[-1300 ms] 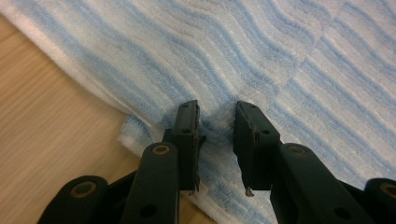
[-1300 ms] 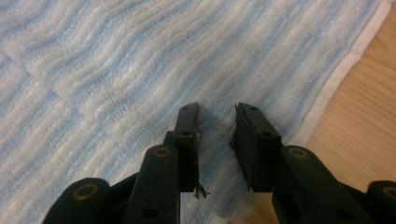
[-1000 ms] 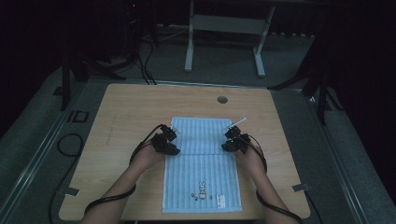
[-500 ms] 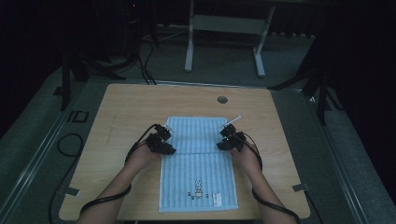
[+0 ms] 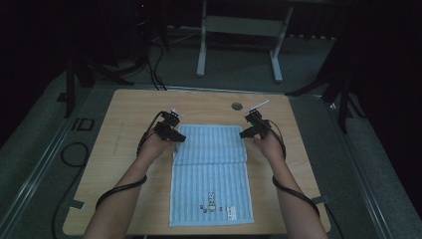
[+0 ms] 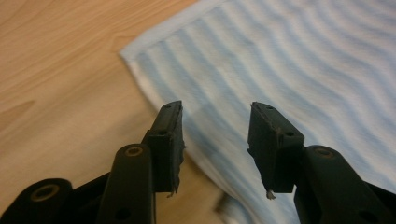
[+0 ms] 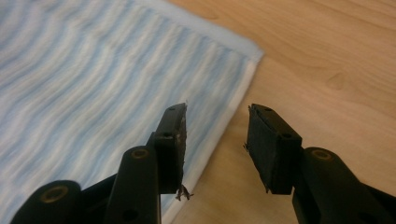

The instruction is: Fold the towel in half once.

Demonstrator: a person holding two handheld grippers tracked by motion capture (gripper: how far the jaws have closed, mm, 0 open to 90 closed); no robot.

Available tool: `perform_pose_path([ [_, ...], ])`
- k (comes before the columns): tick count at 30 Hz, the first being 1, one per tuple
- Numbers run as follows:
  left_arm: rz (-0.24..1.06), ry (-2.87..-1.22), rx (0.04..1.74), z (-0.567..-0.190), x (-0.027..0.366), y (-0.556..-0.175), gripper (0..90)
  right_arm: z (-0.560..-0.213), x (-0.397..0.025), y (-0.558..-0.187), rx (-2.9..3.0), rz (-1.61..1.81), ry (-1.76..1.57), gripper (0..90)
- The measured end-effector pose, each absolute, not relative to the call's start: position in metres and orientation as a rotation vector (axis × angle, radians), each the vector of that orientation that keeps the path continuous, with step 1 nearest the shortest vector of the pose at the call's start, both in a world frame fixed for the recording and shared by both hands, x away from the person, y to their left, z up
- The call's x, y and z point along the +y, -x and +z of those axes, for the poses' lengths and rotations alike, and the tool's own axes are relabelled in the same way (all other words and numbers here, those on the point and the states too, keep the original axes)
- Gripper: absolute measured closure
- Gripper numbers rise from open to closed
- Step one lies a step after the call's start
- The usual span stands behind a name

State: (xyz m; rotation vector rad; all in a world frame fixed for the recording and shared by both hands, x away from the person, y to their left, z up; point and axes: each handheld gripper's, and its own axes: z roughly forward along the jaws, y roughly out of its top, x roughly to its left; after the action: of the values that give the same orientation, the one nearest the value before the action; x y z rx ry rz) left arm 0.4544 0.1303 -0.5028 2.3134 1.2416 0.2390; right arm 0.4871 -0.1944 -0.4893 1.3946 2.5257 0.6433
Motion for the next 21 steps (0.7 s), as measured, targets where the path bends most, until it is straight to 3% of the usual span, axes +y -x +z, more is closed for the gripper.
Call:
perform_pose_path([
  [10,0.255,-2.301,1.35,-0.522,0.131,-0.487,49.0,-0.502,-0.183,-0.523,2.503,0.585,-1.458,51.5],
  [21,0.26,-2.258,1.362,-0.528,0.129,-0.501,49.1,-0.514,-0.174,-0.539,2.49,0.583,-1.479,53.3],
])
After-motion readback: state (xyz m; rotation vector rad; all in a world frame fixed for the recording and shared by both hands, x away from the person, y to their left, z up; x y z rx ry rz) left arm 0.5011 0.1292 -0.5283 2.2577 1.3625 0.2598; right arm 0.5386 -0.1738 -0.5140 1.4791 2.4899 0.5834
